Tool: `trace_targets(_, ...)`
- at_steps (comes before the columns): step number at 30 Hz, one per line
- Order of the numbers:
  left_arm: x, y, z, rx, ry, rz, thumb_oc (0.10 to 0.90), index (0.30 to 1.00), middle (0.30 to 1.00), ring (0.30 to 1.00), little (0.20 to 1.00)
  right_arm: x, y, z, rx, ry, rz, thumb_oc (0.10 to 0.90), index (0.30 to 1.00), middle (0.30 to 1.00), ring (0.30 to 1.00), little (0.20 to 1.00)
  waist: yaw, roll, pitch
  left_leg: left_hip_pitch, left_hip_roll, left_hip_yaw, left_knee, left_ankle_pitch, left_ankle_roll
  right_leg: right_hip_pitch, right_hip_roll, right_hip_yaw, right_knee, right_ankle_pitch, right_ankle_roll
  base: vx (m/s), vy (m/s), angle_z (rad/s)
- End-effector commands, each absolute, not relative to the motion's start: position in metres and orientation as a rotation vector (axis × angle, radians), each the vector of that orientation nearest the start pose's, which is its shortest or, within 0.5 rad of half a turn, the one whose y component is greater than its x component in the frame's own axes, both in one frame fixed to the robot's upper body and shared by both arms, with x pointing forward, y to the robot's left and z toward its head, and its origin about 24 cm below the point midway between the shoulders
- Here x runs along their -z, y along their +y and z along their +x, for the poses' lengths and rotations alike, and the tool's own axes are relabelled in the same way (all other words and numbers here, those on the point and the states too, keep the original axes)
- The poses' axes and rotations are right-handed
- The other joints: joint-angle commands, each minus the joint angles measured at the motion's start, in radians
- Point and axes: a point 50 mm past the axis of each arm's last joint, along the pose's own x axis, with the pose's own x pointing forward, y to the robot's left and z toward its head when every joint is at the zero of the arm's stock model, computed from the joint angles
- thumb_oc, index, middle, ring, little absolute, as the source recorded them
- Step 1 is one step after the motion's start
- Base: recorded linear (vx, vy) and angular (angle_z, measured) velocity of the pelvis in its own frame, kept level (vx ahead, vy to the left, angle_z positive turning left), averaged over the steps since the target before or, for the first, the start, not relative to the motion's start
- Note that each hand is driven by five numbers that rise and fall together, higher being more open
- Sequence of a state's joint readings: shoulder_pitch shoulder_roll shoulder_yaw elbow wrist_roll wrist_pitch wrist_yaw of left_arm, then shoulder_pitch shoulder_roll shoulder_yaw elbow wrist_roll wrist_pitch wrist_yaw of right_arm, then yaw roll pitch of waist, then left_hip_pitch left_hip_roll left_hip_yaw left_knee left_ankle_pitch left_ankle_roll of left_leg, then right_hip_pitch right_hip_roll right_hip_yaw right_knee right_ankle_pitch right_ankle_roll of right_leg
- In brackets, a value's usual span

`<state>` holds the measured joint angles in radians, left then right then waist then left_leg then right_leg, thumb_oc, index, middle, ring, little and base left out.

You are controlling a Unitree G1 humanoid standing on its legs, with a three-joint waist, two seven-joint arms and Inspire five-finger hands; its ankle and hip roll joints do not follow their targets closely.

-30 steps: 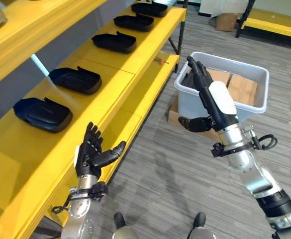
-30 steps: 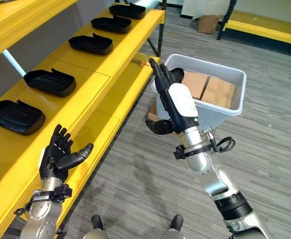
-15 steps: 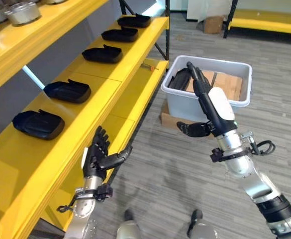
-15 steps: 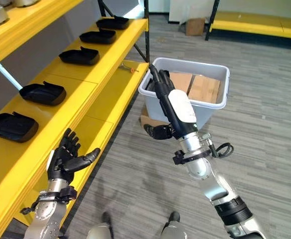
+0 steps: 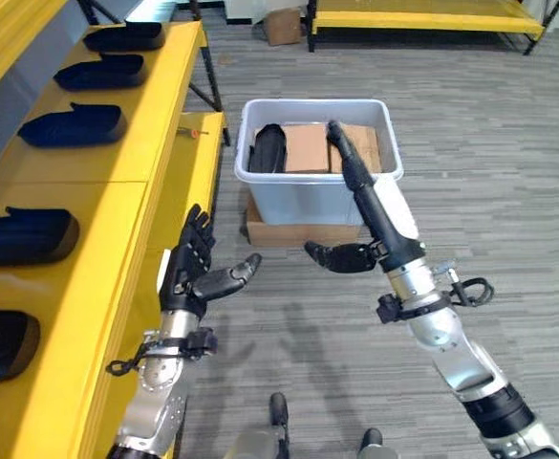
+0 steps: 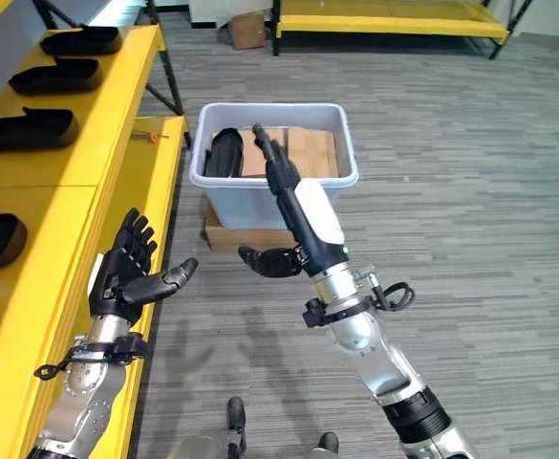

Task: Move parts from the plastic box to the shelf.

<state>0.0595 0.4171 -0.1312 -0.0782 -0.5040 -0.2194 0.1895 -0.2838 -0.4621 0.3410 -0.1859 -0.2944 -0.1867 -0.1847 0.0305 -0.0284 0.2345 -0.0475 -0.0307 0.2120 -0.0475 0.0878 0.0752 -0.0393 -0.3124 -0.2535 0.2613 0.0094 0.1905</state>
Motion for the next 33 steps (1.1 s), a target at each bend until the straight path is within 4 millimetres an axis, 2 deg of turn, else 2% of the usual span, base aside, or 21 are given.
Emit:
trace_targets(1, -0.108, 0.208, 0.236, -0.045, -0.373, -0.088, 0.900, 1.000, 1.000, 1.000, 1.000, -0.196, -0.114, 0.268, -0.199, -0.898, -0.616, 0.900, 1.000, 1.000, 1.000, 1.000, -0.010, 0.004, -0.026, 0.090, 0.072, 0.006, -0.013, -0.063, -0.066, -0.065, 0.049, -0.007, 0.079, 0.090, 0.004, 0.17, 0.114, -0.42)
trace_targets(3, -0.106, 0.209, 0.234, -0.048, -0.366, -0.090, 0.900, 1.000, 1.000, 1.000, 1.000, -0.193, -0.116, 0.268, -0.197, -0.882, -0.611, 0.900, 1.000, 1.000, 1.000, 1.000, -0.022, 0.006, -0.014, 0.110, 0.070, 0.010, -0.018, -0.077, -0.076, -0.106, 0.045, -0.026, 0.007, 0.092, -0.006, 0.15, -0.014, -0.43)
trace_targets(4, -0.105, 0.210, 0.233, -0.049, -0.361, -0.090, 0.900, 1.000, 1.000, 1.000, 1.000, -0.192, -0.116, 0.268, -0.200, -0.878, -0.606, 0.900, 1.000, 1.000, 1.000, 1.000, -0.026, 0.006, -0.012, 0.121, 0.071, 0.012, -0.022, -0.082, -0.083, -0.110, 0.030, -0.046, -0.052, 0.112, -0.002, 0.16, -0.108, -0.12)
trace_targets(6, -0.103, 0.213, 0.232, -0.063, -0.357, -0.089, 0.900, 1.000, 1.000, 1.000, 1.000, -0.191, -0.116, 0.267, -0.206, -0.877, -0.613, 0.900, 1.000, 1.000, 1.000, 1.000, -0.038, 0.006, -0.008, 0.144, 0.087, 0.017, -0.035, -0.091, -0.104, -0.143, -0.002, -0.081, -0.192, 0.177, 0.018, 0.16, -0.126, 0.04)
trace_targets(7, -0.103, 0.213, 0.232, -0.064, -0.357, -0.090, 0.900, 1.000, 1.000, 1.000, 1.000, -0.191, -0.115, 0.267, -0.207, -0.877, -0.613, 0.900, 1.000, 1.000, 1.000, 1.000, -0.039, 0.008, -0.009, 0.143, 0.090, 0.017, -0.035, -0.092, -0.105, -0.138, 0.001, -0.083, -0.203, 0.183, 0.019, 0.15, -0.099, -0.11)
trace_targets(9, -0.103, 0.216, 0.233, -0.081, -0.361, -0.078, 0.900, 1.000, 1.000, 1.000, 1.000, -0.188, -0.116, 0.268, -0.202, -0.859, -0.612, 0.900, 1.000, 1.000, 1.000, 1.000, -0.052, 0.005, -0.007, 0.166, 0.106, 0.020, -0.040, -0.104, -0.126, -0.162, -0.017, -0.081, -0.295, 0.241, 0.042, 0.20, -0.127, -0.10)
trace_targets(10, -0.103, 0.216, 0.233, -0.089, -0.363, -0.077, 0.900, 1.000, 1.000, 1.000, 1.000, -0.187, -0.119, 0.268, -0.192, -0.854, -0.609, 0.900, 1.000, 1.000, 1.000, 1.000, -0.059, -0.001, -0.006, 0.176, 0.109, 0.014, -0.040, -0.112, -0.132, -0.167, -0.017, -0.055, -0.298, 0.254, 0.049, 0.31, -0.196, 0.04)
trace_targets(11, -0.101, 0.214, 0.235, -0.077, -0.356, -0.081, 0.900, 1.000, 1.000, 1.000, 1.000, -0.180, -0.124, 0.268, -0.194, -0.806, -0.581, 0.900, 1.000, 1.000, 1.000, 1.000, -0.057, -0.019, -0.019, 0.186, 0.099, 0.005, -0.040, -0.131, -0.137, -0.140, -0.009, -0.059, -0.312, 0.251, 0.043, 0.31, -0.169, 0.12)
trace_targets(14, -0.102, 0.211, 0.238, -0.081, -0.365, -0.103, 0.900, 1.000, 1.000, 1.000, 1.000, -0.178, -0.131, 0.268, -0.181, -0.783, -0.542, 0.900, 1.000, 1.000, 1.000, 1.000, -0.067, -0.017, -0.032, 0.200, 0.114, -0.014, -0.037, -0.138, -0.147, -0.120, 0.003, -0.081, -0.307, 0.250, 0.036, 0.26, -0.150, 0.50)
trace_targets(16, -0.101, 0.209, 0.241, -0.085, -0.360, -0.136, 0.900, 1.000, 1.000, 1.000, 1.000, -0.176, -0.138, 0.268, -0.173, -0.756, -0.492, 0.900, 1.000, 1.000, 1.000, 1.000, -0.076, -0.017, -0.047, 0.193, 0.151, -0.015, 0.007, -0.156, -0.168, -0.095, 0.019, -0.123, -0.279, 0.215, 0.021, 0.25, -0.207, 0.34)
trace_targets(19, -0.104, 0.207, 0.245, -0.085, -0.371, -0.156, 0.900, 1.000, 1.000, 1.000, 1.000, -0.172, -0.146, 0.269, -0.156, -0.726, -0.440, 0.900, 1.000, 1.000, 1.000, 1.000, -0.090, -0.016, -0.048, 0.147, 0.201, -0.019, 0.118, -0.163, -0.195, -0.077, 0.046, -0.148, -0.264, 0.166, -0.007, 0.17, -0.187, 0.36)
trace_targets(22, -0.102, 0.210, 0.242, -0.098, -0.368, -0.172, 0.900, 1.000, 1.000, 1.000, 1.000, -0.167, -0.150, 0.264, -0.178, -0.695, -0.381, 0.900, 1.000, 1.000, 1.000, 1.000, -0.084, -0.010, -0.027, 0.060, 0.256, -0.038, 0.339, -0.117, -0.228, -0.040, 0.095, -0.162, -0.260, 0.112, -0.056, 0.15, -0.165, 0.18)
trace_targets(23, -0.102, 0.210, 0.242, -0.097, -0.368, -0.172, 0.900, 1.000, 1.000, 1.000, 1.000, -0.167, -0.150, 0.264, -0.178, -0.695, -0.381, 0.900, 1.000, 1.000, 1.000, 1.000, -0.086, -0.013, -0.028, 0.054, 0.253, -0.041, 0.340, -0.113, -0.227, -0.043, 0.092, -0.164, -0.261, 0.115, -0.058, 0.08, -0.115, 0.02)
trace_targets(24, -0.101, 0.213, 0.240, -0.110, -0.366, -0.174, 0.900, 1.000, 1.000, 1.000, 1.000, -0.165, -0.152, 0.263, -0.181, -0.688, -0.379, 0.900, 1.000, 1.000, 1.000, 1.000, -0.075, -0.016, -0.019, 0.018, 0.255, -0.060, 0.427, -0.080, -0.237, -0.024, 0.108, -0.167, -0.264, 0.097, -0.074, 0.13, -0.162, -0.04)
trace_targets(25, -0.100, 0.216, 0.237, -0.125, -0.360, -0.165, 0.900, 1.000, 1.000, 1.000, 1.000, -0.162, -0.155, 0.261, -0.193, -0.672, -0.373, 0.900, 1.000, 1.000, 1.000, 1.000, -0.051, -0.032, 0.003, -0.049, 0.218, -0.120, 0.578, -0.043, -0.247, 0.007, 0.120, -0.164, -0.272, 0.078, -0.098, 0.21, -0.217, -0.14)
trace_targets(26, -0.098, 0.219, 0.236, -0.137, -0.352, -0.162, 0.900, 1.000, 1.000, 1.000, 1.000, -0.160, -0.160, 0.260, -0.187, -0.654, -0.374, 0.900, 1.000, 1.000, 1.000, 1.000, -0.030, -0.057, 0.029, -0.123, 0.201, -0.146, 0.625, -0.011, -0.252, 0.026, 0.115, -0.167, -0.279, 0.066, -0.104, 0.17, -0.150, -0.25)
trace_targets(27, -0.098, 0.219, 0.236, -0.135, -0.352, -0.161, 0.900, 1.000, 1.000, 1.000, 1.000, -0.160, -0.160, 0.260, -0.187, -0.654, -0.373, 0.900, 1.000, 1.000, 1.000, 1.000, -0.032, -0.056, 0.028, -0.128, 0.202, -0.149, 0.631, -0.013, -0.252, 0.025, 0.117, -0.169, -0.279, 0.066, -0.105, 0.15, -0.043, -0.15)
trace_targets(30, -0.094, 0.223, 0.232, -0.151, -0.329, -0.171, 0.900, 1.000, 1.000, 1.000, 1.000, -0.153, -0.168, 0.259, -0.157, -0.616, -0.338, 0.900, 1.000, 1.000, 1.000, 1.000, -0.018, -0.066, 0.023, -0.166, 0.311, -0.120, 0.441, -0.026, -0.226, 0.052, 0.118, -0.181, -0.295, 0.048, -0.074, 0.24, 0.106, 0.08)
trace_targets(31, -0.092, 0.225, 0.229, -0.161, -0.321, -0.165, 0.900, 1.000, 1.000, 1.000, 1.000, -0.151, -0.171, 0.259, -0.143, -0.607, -0.323, 0.900, 1.000, 1.000, 1.000, 1.000, -0.007, -0.064, 0.019, -0.166, 0.358, -0.113, 0.292, 0.002, -0.230, 0.065, 0.116, -0.172, -0.298, 0.038, -0.055, 0.42, 0.360, 0.10)
trace_targets(32, -0.089, 0.228, 0.227, -0.179, -0.304, -0.151, 0.900, 1.000, 1.000, 1.000, 1.000, -0.147, -0.173, 0.259, -0.132, -0.587, -0.301, 0.900, 1.000, 1.000, 1.000, 1.000, 0.009, -0.050, 0.019, -0.177, 0.421, -0.121, 0.124, 0.116, -0.258, 0.091, 0.111, -0.149, -0.300, 0.020, -0.032, 0.45, 0.431, -0.03)
trace_targets(33, -0.086, 0.230, 0.227, -0.190, -0.295, -0.148, 0.900, 1.000, 1.000, 1.000, 1.000, -0.144, -0.174, 0.258, -0.131, -0.572, -0.297, 0.900, 1.000, 1.000, 1.000, 1.000, 0.012, -0.043, 0.016, -0.189, 0.455, -0.115, 0.044, 0.167, -0.276, 0.108, 0.106, -0.144, -0.303, 0.012, -0.022, 0.32, 0.329, -0.23)
